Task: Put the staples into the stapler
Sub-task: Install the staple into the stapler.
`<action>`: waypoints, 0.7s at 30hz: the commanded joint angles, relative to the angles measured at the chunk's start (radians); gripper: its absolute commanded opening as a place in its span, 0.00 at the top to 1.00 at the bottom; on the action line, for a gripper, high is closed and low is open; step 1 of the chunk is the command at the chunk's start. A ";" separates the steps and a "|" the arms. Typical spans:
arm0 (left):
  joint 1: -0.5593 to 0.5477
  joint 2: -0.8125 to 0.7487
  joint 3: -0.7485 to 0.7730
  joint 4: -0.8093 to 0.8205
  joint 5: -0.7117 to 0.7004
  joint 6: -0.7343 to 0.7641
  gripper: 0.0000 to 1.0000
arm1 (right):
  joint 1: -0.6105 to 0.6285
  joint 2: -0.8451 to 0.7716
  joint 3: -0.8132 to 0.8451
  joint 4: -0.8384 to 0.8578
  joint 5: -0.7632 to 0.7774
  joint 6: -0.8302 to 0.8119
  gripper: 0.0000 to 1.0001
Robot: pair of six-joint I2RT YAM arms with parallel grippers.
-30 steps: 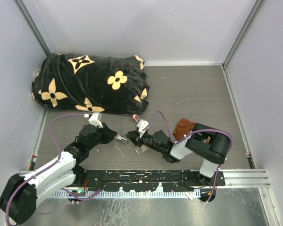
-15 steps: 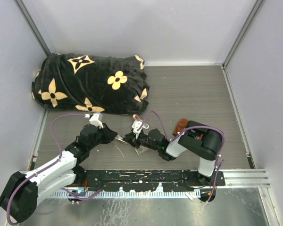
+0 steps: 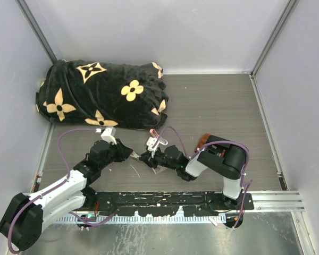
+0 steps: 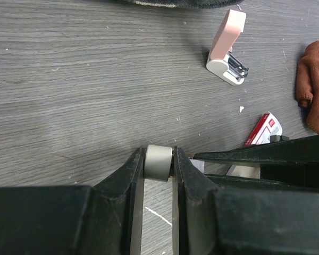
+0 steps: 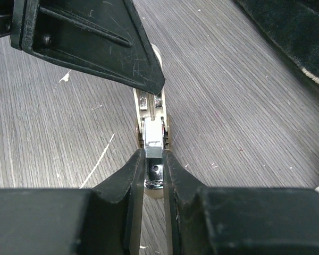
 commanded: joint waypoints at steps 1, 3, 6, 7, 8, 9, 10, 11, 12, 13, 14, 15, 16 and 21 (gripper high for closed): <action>0.002 -0.005 0.003 0.070 0.006 0.017 1.00 | -0.005 0.009 0.035 0.031 -0.003 -0.002 0.92; 0.002 -0.007 0.002 0.069 0.007 0.017 1.00 | -0.004 0.012 0.035 0.033 0.004 -0.002 0.92; 0.002 -0.008 0.002 0.070 0.007 0.017 1.00 | -0.005 0.017 0.034 0.037 0.011 -0.001 0.92; 0.002 -0.008 0.001 0.070 0.005 0.017 1.00 | -0.005 0.018 0.035 0.039 0.013 0.001 0.92; 0.002 -0.007 0.001 0.070 0.005 0.017 1.00 | -0.006 0.021 0.035 0.042 0.014 0.001 0.92; 0.002 -0.008 0.001 0.071 0.005 0.017 1.00 | -0.006 0.024 0.036 0.043 0.016 0.002 0.92; 0.002 -0.007 0.002 0.072 0.005 0.017 1.00 | -0.006 0.026 0.038 0.045 0.016 0.004 0.92; 0.002 -0.008 0.001 0.072 0.005 0.017 1.00 | -0.006 0.029 0.040 0.045 0.017 0.004 0.92; 0.002 -0.007 0.000 0.072 0.005 0.017 1.00 | -0.006 0.032 0.041 0.046 0.016 0.004 0.92; 0.002 -0.007 -0.001 0.073 0.005 0.017 1.00 | -0.007 0.034 0.041 0.048 0.016 0.005 0.92; 0.002 -0.008 -0.001 0.073 0.005 0.017 1.00 | -0.006 0.036 0.040 0.051 0.017 0.005 0.92; 0.002 -0.007 -0.001 0.073 0.003 0.018 1.00 | -0.008 0.037 0.039 0.052 0.020 0.006 0.92; 0.002 -0.007 -0.001 0.073 0.003 0.018 1.00 | -0.009 0.037 0.037 0.054 0.022 0.007 0.92; 0.002 -0.008 -0.002 0.075 0.003 0.018 1.00 | -0.013 0.042 0.040 0.053 0.024 0.006 0.93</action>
